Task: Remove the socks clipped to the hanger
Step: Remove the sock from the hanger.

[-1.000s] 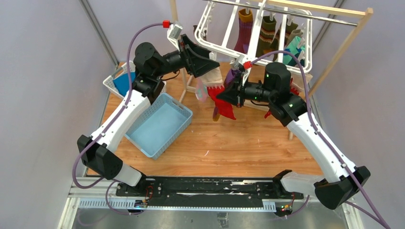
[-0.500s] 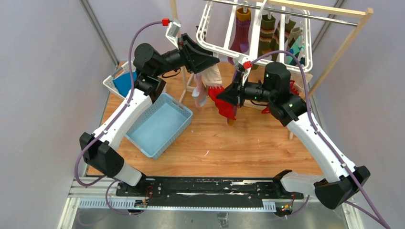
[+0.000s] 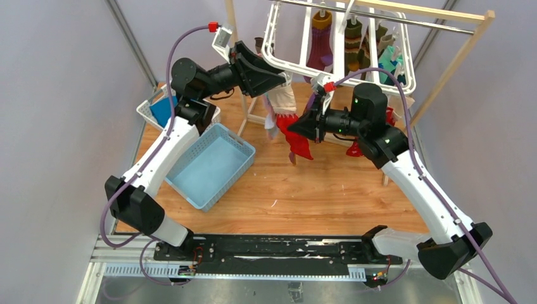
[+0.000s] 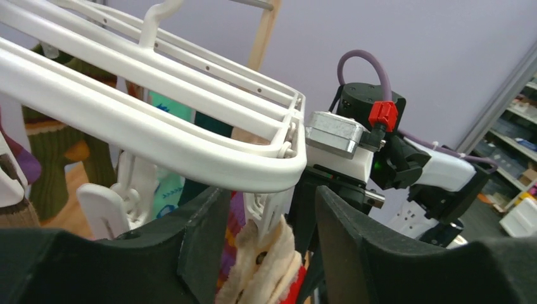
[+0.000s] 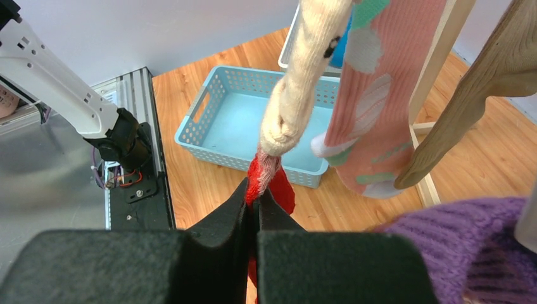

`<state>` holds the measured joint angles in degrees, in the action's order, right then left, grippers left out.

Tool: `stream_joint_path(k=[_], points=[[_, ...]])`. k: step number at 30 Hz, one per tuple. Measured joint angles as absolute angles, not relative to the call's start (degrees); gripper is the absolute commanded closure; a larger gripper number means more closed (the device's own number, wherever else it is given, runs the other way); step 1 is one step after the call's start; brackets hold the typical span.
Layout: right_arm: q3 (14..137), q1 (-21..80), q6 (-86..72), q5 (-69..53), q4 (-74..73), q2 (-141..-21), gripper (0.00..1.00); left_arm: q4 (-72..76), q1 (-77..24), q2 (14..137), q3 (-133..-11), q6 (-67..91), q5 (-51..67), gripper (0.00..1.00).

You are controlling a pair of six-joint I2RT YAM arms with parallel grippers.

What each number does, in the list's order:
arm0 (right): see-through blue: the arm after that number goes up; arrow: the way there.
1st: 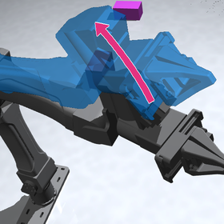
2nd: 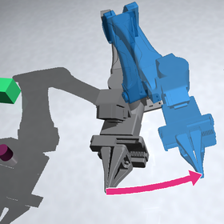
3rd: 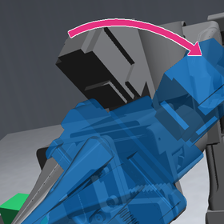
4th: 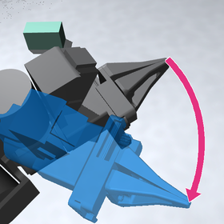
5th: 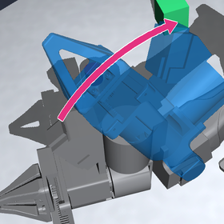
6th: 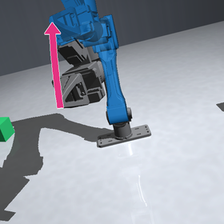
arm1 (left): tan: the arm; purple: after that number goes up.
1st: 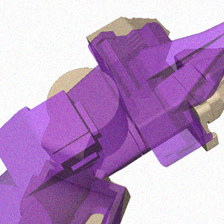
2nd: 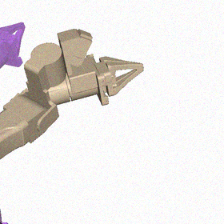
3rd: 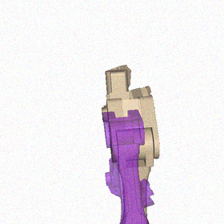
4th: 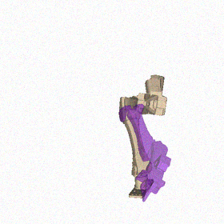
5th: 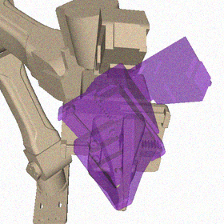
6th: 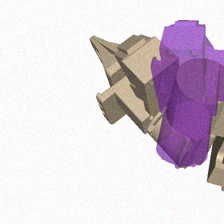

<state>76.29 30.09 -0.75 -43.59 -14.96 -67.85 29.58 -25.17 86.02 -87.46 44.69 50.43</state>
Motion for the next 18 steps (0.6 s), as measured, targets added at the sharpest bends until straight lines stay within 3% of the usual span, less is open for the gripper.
stream_joint_path(k=[13, 18], points=[[76.3, 30.1, 0.8, -49.1, -15.1, -67.1, 1.0, 39.9, -24.5, 90.6, -87.3, 51.8, 55.1, 0.31], [76.3, 30.1, 1.6, -51.4, -15.7, -67.0, 1.0, 44.7, -24.5, 93.9, -88.1, 55.8, 56.8, 0.41]])
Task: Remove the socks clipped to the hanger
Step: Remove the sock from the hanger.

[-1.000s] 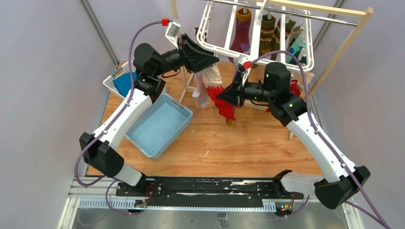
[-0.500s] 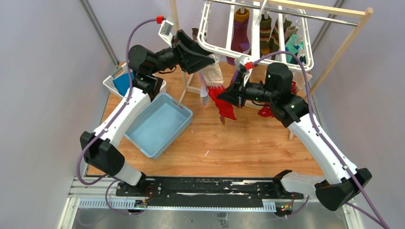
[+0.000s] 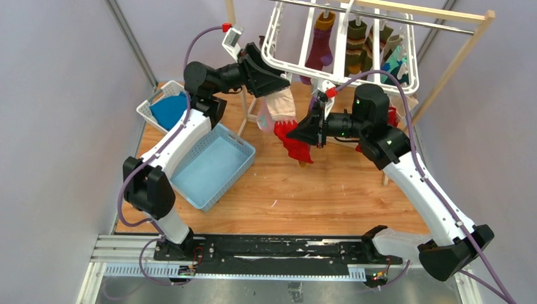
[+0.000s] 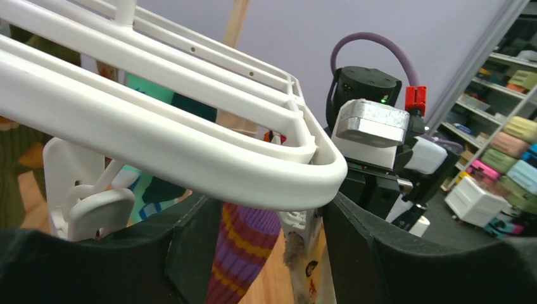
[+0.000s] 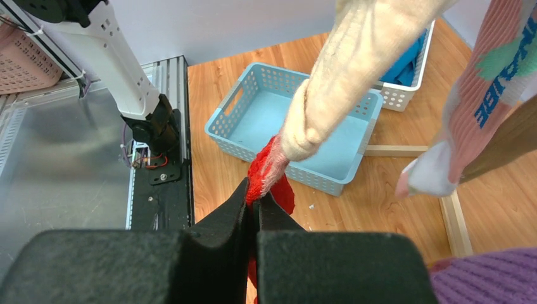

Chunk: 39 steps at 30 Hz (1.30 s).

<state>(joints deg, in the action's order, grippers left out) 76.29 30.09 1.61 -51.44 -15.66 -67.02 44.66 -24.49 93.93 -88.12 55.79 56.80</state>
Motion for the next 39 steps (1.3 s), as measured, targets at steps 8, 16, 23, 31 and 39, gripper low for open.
stream_joint_path(k=[8, 16, 23, 31, 39], points=[[76.3, 30.1, 2.9, -52.3, -16.8, -67.0, 1.0, 55.4, -24.5, 96.1, -88.4, 64.3, 59.8, 0.54], [76.3, 30.1, 3.1, -52.2, -17.5, -67.0, 1.0, 60.6, -24.5, 96.1, -88.4, 69.1, 60.6, 0.67], [76.3, 30.0, 3.2, -52.2, -17.9, -67.0, 1.0, 60.5, -24.5, 96.1, -88.4, 69.1, 60.6, 0.72], [76.4, 30.0, 3.2, -52.0, -17.9, -67.0, 1.0, 54.7, -24.5, 96.1, -88.4, 64.7, 59.8, 0.74], [76.4, 30.0, 3.4, -51.2, -17.9, -67.0, 1.0, 53.2, -24.5, 96.1, -88.4, 63.6, 59.7, 0.98]])
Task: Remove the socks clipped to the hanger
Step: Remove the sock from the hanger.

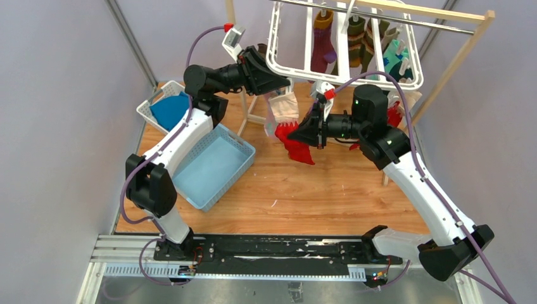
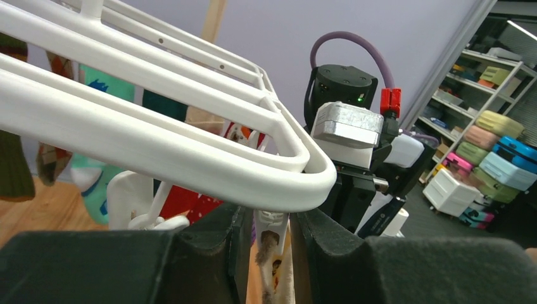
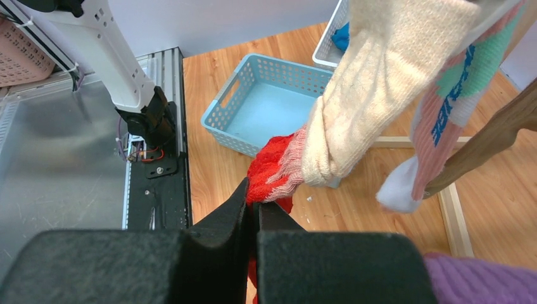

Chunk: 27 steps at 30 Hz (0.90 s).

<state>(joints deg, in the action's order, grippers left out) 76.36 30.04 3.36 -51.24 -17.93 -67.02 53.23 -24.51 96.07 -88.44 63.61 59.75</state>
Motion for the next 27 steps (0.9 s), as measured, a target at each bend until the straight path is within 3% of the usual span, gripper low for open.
stream_joint_path(k=[16, 27], points=[[76.3, 29.5, 4.9, -41.6, -19.5, -67.0, 1.0, 47.4, -24.5, 93.5, -87.0, 61.8, 56.1, 1.0], [75.8, 27.4, 4.9, -41.9, -19.6, -64.6, 1.0, 47.4, -23.0, 90.4, -80.8, 60.8, 53.5, 1.0]])
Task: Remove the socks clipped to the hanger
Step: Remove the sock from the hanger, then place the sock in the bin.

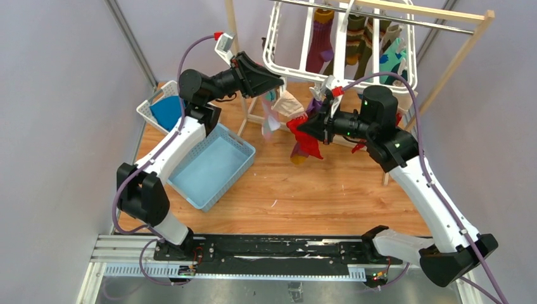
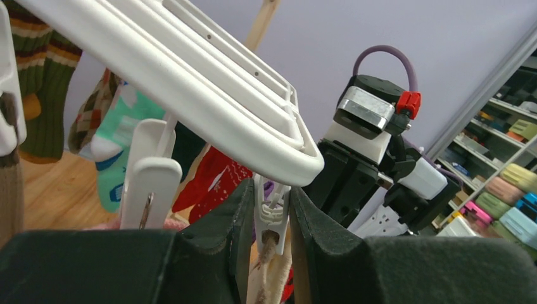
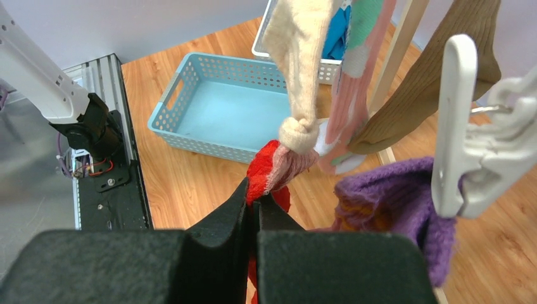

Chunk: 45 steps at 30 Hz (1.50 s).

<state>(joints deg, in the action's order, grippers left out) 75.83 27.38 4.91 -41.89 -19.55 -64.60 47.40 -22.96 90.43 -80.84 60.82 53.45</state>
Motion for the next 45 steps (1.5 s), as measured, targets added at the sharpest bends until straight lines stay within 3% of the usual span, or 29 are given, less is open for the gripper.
stream_joint_path(k=[27, 35, 39, 43, 45], points=[[75.8, 27.2, 2.9, -45.5, -19.7, -67.3, 1.0, 48.8, -22.4, 86.3, -74.3, 65.9, 43.9, 1.0], [75.8, 27.2, 5.8, -51.6, -24.0, -67.3, 1.0, 43.9, -22.3, 85.6, -74.3, 57.6, 45.8, 0.52], [75.8, 27.2, 7.7, -52.9, -26.0, -67.3, 1.0, 40.0, -22.2, 85.6, -74.3, 52.6, 47.5, 0.23], [75.8, 27.2, 9.0, -53.5, -27.3, -67.1, 1.0, 38.6, -21.1, 85.6, -74.3, 50.4, 48.8, 0.07], [75.8, 27.2, 9.5, -53.7, -27.7, -67.0, 1.0, 38.1, -20.3, 85.2, -74.3, 49.6, 49.5, 0.04]])
